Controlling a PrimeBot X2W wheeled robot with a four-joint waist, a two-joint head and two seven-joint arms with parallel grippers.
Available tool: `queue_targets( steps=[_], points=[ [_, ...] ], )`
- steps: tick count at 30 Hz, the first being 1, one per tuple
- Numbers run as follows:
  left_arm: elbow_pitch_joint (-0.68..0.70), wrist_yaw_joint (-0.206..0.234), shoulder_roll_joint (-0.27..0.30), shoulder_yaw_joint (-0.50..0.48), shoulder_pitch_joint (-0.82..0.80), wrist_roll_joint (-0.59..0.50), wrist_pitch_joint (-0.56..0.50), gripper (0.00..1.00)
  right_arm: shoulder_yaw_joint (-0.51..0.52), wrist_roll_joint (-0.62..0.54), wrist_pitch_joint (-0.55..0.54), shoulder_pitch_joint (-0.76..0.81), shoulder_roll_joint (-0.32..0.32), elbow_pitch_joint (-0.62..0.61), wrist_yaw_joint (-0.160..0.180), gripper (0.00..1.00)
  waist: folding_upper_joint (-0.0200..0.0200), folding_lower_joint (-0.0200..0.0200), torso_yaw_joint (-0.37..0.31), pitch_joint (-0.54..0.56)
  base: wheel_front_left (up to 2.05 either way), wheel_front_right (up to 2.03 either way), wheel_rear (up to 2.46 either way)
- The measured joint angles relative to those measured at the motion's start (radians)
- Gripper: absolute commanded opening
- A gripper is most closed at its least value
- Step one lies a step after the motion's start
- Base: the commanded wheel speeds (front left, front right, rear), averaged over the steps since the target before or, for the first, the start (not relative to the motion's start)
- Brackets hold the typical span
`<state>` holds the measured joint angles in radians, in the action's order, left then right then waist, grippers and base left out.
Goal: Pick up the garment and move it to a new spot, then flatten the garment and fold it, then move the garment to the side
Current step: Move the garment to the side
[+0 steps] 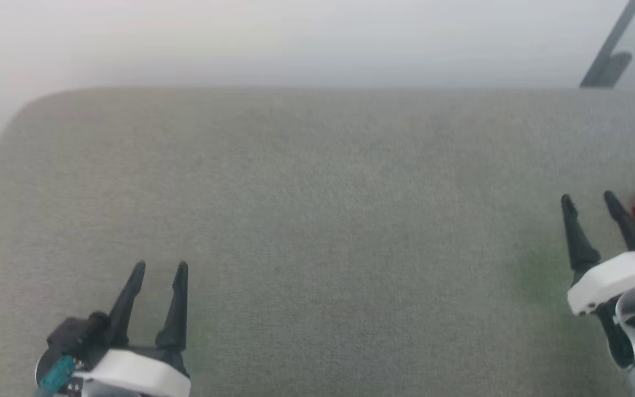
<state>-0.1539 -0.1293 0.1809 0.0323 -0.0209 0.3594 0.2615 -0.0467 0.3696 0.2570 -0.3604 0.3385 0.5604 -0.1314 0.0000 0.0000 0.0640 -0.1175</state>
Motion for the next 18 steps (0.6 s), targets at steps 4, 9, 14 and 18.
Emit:
queue_targets(
  steps=[4,9,14,18],
  points=[
    [0.009,0.0,-0.006,-0.004,0.044,0.0,0.0,1.0,0.006,-0.001,0.003,0.062,-0.016,-0.07,0.0,1.0,0.0,0.0,0.02,0.052,0.0,0.0,0.0],
    [0.021,0.0,-0.009,-0.02,0.087,0.001,0.0,1.0,0.022,-0.006,0.004,0.163,-0.036,-0.172,0.0,1.0,0.0,0.0,0.038,0.105,0.0,0.0,0.0],
    [0.05,0.0,-0.014,-0.039,0.118,0.001,0.0,1.0,0.037,-0.017,0.004,0.246,-0.056,-0.26,0.0,1.0,0.0,0.0,0.05,0.131,0.0,0.0,0.0],
    [0.071,0.0,-0.013,-0.047,0.137,0.0,0.0,1.0,0.05,-0.022,0.004,0.287,-0.072,-0.318,0.0,1.0,0.0,0.0,0.049,0.136,0.0,0.0,0.0]
  ],
)
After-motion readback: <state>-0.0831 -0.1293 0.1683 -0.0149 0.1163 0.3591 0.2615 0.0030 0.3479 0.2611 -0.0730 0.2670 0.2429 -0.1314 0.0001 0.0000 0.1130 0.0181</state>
